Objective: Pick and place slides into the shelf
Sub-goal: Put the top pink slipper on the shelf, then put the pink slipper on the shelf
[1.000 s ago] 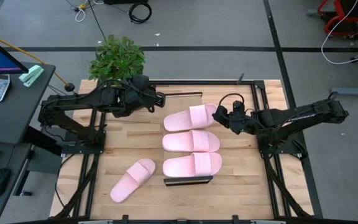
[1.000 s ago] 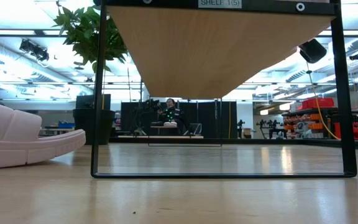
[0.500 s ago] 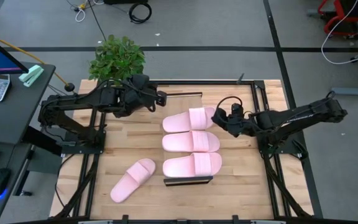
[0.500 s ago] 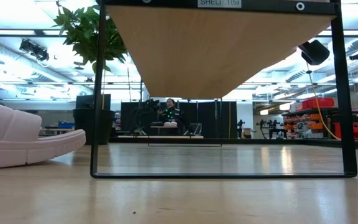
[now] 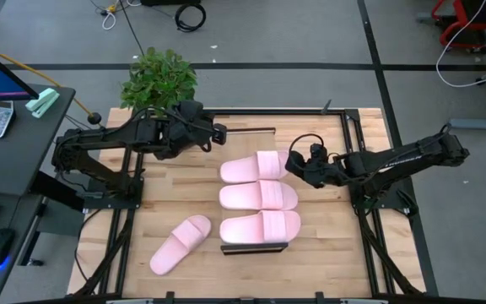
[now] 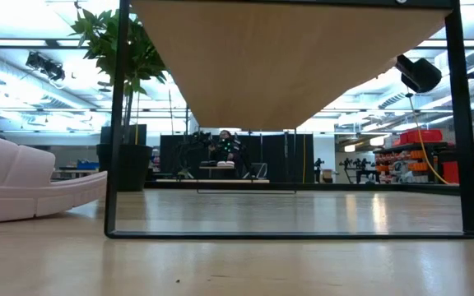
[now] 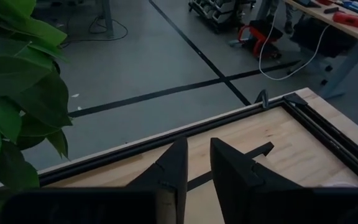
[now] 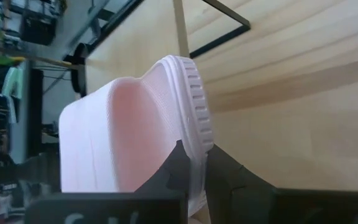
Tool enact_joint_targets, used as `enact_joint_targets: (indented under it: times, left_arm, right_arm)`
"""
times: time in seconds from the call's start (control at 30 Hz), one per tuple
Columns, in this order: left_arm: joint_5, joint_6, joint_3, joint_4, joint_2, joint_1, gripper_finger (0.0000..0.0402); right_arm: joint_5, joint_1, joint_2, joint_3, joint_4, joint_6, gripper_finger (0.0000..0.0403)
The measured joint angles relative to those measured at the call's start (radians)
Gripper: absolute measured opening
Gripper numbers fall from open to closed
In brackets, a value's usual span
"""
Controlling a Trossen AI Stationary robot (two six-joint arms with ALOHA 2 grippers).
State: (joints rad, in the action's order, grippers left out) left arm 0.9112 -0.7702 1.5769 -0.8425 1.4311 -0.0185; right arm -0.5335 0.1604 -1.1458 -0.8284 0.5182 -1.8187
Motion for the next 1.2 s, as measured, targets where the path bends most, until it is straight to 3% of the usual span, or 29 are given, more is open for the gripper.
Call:
enact_joint_targets:
  times: [0.17, 0.5, 0.8, 1.2]
  left_arm:
    - [0.0, 0.005, 0.0, 0.004, 0.0, 0.0, 0.0076]
    - [0.0, 0.008, 0.0, 0.007, 0.0, -0.002, 0.0067]
    - [0.001, 0.008, 0.0, 0.007, 0.0, -0.002, 0.0075]
    - [0.001, 0.007, 0.0, 0.008, 0.0, -0.002, 0.0071]
  right_arm:
    - [0.02, 0.0, 0.0, 0.0, 0.012, 0.001, 0.0034]
    - [0.112, 0.0, 0.0, 0.0, 0.057, -0.023, 0.0116]
    - [0.133, 0.0, 0.031, 0.0, 0.06, -0.012, 0.0166]
    - [0.154, 0.0, 0.073, -0.017, 0.061, 0.019, 0.0183]
